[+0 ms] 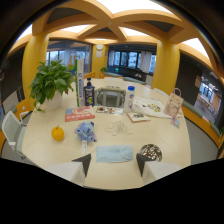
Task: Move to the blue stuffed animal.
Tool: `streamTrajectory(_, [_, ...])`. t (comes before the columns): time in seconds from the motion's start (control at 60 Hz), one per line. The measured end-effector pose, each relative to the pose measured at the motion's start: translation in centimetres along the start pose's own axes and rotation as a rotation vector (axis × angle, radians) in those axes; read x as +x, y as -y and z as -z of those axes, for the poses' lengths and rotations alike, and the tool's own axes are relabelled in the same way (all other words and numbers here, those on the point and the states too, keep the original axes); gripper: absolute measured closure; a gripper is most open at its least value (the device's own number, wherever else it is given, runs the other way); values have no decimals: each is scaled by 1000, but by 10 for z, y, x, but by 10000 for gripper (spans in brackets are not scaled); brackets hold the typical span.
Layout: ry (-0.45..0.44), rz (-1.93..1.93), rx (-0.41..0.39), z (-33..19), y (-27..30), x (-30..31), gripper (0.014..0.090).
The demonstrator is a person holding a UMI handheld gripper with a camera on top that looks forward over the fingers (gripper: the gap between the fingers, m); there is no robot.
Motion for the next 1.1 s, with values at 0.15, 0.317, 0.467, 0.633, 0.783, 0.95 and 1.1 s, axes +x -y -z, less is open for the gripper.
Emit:
streamTrajectory(0.15, [-19, 6, -11, 7, -3, -7, 188])
streamTrajectory(0.317, [-34, -13, -27, 14, -15, -29, 189])
streamTrajectory(0.467, [-43, -34, -33, 15, -26, -62, 188])
streamTrajectory(0.633, [-40, -42, -35, 9, -25, -95, 189])
streamTrajectory(0.783, [-13, -33, -41, -22, -16, -121, 188])
streamTrajectory(0.95, [8, -34, -50, -74, -4, -136, 188])
streamTrajectory(1.1, [21, -39, -75, -130, 3, -141, 186])
